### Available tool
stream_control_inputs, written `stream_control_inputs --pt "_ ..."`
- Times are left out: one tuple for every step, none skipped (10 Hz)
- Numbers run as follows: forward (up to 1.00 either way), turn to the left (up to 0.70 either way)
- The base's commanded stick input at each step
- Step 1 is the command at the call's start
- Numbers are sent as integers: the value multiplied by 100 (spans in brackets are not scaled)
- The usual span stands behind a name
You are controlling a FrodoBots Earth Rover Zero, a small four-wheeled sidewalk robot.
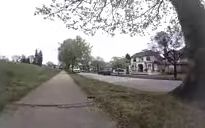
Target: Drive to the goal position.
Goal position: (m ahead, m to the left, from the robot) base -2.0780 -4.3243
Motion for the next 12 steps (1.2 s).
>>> stream_control_inputs --pt "0 -100" --pt "0 -100" --pt "0 -100" --pt "0 -100" --pt "0 -100" --pt "0 -100" --pt "0 -100" --pt "0 -100" --pt "0 -100" --pt "0 -100" --pt "0 -100" --pt "0 -100"
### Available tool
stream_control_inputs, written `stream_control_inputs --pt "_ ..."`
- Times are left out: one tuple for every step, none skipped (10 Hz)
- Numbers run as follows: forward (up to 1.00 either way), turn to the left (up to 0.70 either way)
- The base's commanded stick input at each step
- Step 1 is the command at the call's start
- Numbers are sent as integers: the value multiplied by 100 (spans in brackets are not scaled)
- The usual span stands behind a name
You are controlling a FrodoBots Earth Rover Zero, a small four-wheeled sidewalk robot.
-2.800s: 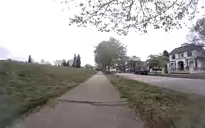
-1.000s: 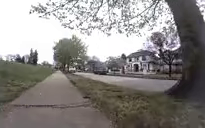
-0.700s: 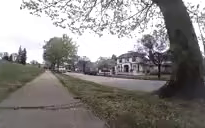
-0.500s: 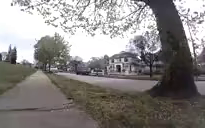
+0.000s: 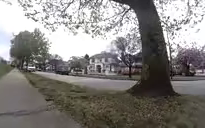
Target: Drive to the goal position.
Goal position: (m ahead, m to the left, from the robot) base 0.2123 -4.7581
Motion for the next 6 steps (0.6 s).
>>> stream_control_inputs --pt "0 -100" --pt "0 -100" --pt "0 -100" --pt "0 -100" --pt "0 -100" --pt "0 -100"
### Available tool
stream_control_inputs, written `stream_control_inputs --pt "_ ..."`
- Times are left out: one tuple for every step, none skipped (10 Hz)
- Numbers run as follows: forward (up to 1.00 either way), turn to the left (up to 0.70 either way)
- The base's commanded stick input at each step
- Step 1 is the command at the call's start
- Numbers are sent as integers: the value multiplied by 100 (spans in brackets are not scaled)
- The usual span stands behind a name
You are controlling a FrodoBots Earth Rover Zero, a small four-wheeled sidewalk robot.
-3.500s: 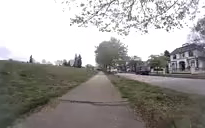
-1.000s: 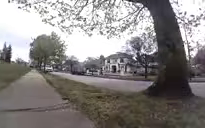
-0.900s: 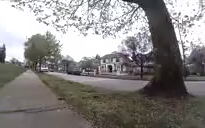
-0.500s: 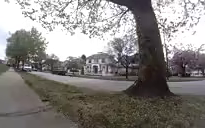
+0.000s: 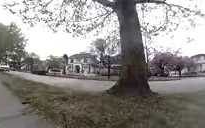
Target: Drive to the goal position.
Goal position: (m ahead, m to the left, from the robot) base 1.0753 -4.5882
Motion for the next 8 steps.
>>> stream_control_inputs --pt "0 -100" --pt "0 -100" --pt "0 -100" --pt "0 -100" --pt "0 -100" --pt "0 -100" --pt "0 -100" --pt "0 -100"
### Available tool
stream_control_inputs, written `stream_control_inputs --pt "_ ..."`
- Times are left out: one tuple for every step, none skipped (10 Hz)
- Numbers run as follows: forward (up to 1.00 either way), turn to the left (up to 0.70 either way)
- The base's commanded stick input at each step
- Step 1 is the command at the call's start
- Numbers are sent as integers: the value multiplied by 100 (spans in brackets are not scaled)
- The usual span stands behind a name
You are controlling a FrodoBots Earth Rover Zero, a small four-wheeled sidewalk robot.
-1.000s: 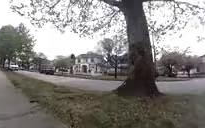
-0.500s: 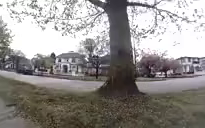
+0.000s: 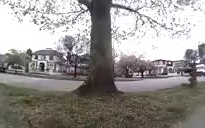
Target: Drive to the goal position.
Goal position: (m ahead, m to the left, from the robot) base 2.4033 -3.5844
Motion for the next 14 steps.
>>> stream_control_inputs --pt "0 -100" --pt "0 -100" --pt "0 -100" --pt "0 -84" --pt "0 -12" --pt "0 0" --pt "0 0" --pt "0 -92" --pt "0 -100" --pt "0 -100" --pt "0 -100" --pt "0 -100" --pt "0 -100" --pt "0 -100"
